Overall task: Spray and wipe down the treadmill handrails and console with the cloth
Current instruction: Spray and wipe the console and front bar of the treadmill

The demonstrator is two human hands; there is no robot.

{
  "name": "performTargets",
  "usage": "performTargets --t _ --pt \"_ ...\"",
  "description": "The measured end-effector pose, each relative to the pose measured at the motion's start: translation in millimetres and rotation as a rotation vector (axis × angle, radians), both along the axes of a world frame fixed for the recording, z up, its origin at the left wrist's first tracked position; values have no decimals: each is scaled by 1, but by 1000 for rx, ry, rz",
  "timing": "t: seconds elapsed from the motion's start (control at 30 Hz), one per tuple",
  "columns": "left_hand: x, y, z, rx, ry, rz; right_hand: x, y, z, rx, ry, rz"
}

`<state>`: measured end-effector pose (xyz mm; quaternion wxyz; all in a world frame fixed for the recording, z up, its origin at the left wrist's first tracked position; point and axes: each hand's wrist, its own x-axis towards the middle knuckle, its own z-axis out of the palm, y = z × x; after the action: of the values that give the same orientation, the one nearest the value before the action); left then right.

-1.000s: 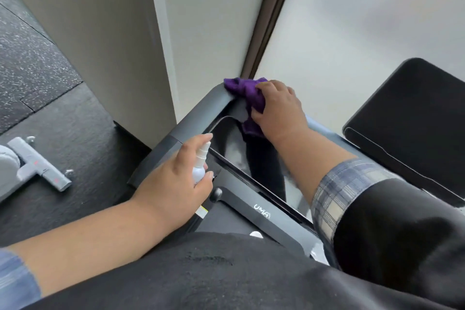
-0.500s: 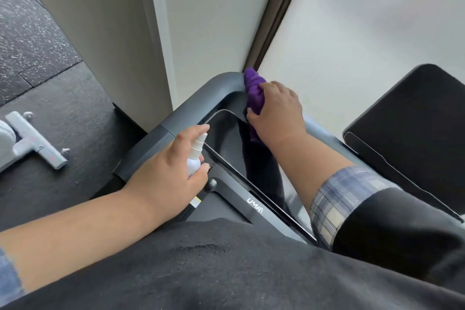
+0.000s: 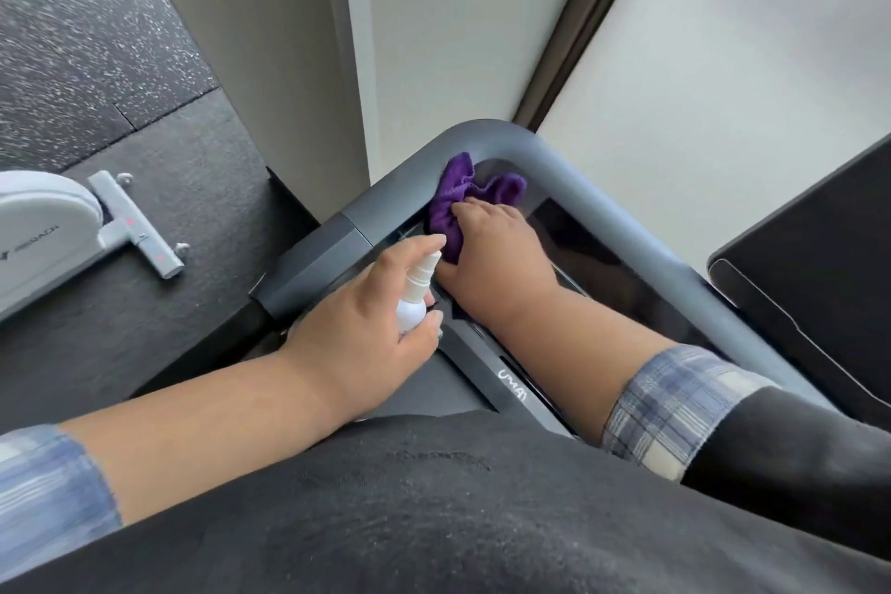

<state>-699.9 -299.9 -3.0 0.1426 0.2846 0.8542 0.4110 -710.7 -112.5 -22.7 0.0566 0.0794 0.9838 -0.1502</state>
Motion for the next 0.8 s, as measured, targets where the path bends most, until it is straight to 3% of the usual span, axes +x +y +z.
performTargets --t 0.13,0.2,0.37,0.8 --pt "6 -4 6 28 -2 -26 7 -25 -10 68 -69 229" --pt "8 -6 7 23 -9 -51 8 -24 -9 44 -86 232" --pt "11 -8 2 29 -16 -101 17 6 4 -88 29 -141" --pt "18 -35 4 -15 10 -190 124 26 6 41 76 -491"
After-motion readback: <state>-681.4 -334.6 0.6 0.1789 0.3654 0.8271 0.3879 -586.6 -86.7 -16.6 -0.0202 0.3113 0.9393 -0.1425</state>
